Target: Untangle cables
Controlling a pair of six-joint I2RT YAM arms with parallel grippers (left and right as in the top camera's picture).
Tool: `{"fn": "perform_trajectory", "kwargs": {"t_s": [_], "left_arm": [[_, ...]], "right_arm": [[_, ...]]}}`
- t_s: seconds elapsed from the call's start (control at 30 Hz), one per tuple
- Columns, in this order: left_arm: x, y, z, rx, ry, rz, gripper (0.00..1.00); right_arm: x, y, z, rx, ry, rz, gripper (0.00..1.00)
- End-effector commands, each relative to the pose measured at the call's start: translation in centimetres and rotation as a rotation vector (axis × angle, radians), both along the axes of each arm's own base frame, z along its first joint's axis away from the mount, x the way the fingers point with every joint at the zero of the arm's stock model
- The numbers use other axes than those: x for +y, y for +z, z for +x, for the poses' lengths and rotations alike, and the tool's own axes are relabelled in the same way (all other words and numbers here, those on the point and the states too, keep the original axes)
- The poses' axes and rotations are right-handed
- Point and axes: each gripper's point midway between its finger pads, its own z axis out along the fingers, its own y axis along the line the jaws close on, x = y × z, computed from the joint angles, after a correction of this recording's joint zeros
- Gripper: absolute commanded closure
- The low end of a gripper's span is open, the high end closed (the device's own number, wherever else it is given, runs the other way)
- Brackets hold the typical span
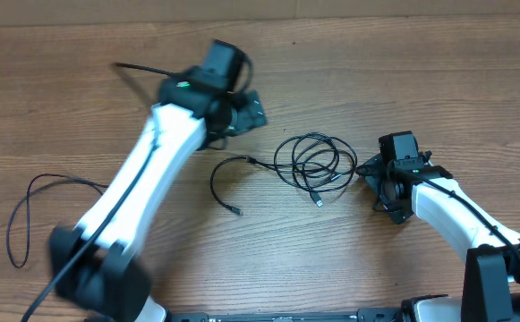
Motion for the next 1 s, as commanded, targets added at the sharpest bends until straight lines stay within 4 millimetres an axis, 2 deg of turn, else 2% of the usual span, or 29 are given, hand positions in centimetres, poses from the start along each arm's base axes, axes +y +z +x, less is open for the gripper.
{"fn": "perform_trajectory", "kwargs": {"t_s": [0.0,0.1,0.17,0.27,0.33,0.43,0.53,0.63,0.73,0.8,0.87,0.97], "left_arm": [[3.6,6.0,-1.4,-0.148,0.043,0.083,0.0],[5.5,6.9,-3.0,-0.139,0.104,0.136,0.0],[6.0,6.8,-4.0,-0.113,0.126,0.144,0.0],[6.0,6.3,-4.6,-0.083,0.141,0.146,0.0],[5.8,5.8,-4.8,-0.07,0.153,0.144,0.0],[5.6,5.0,-4.9,-0.057,0.158,0.144,0.01],[5.4,4.2,-5.4,-0.034,0.169,0.145,0.0],[5.5,3.5,-5.6,-0.016,0.184,0.147,0.0],[5.5,3.0,-5.8,-0.004,0.188,0.151,0.01],[5.5,2.7,-6.0,0.006,0.185,0.152,0.01],[5.3,2.5,-6.1,0.017,0.18,0.142,0.0],[5.3,2.4,-6.0,0.016,0.18,0.142,0.0]], "right_arm": [[2.3,0.0,0.9,-0.027,0.449,-0.004,0.0],[2.9,1.3,2.5,-0.084,0.662,-0.058,0.0],[3.2,2.2,4.3,-0.158,0.712,-0.09,0.0],[4.2,3.0,5.8,-0.244,0.726,-0.065,0.01],[4.7,3.7,6.8,-0.3,0.733,-0.057,0.09],[5.8,4.7,7.8,-0.375,0.756,-0.018,0.31],[6.5,4.9,8.3,-0.406,0.771,0.008,0.34],[6.5,4.1,8.2,-0.386,0.771,0.013,0.35],[6.5,3.0,8.0,-0.355,0.771,0.021,0.41],[6.5,2.1,7.8,-0.333,0.77,0.028,0.49],[6.8,1.8,7.6,-0.325,0.778,0.049,0.63],[7.9,2.3,7.6,-0.357,0.807,0.109,0.75]]}}
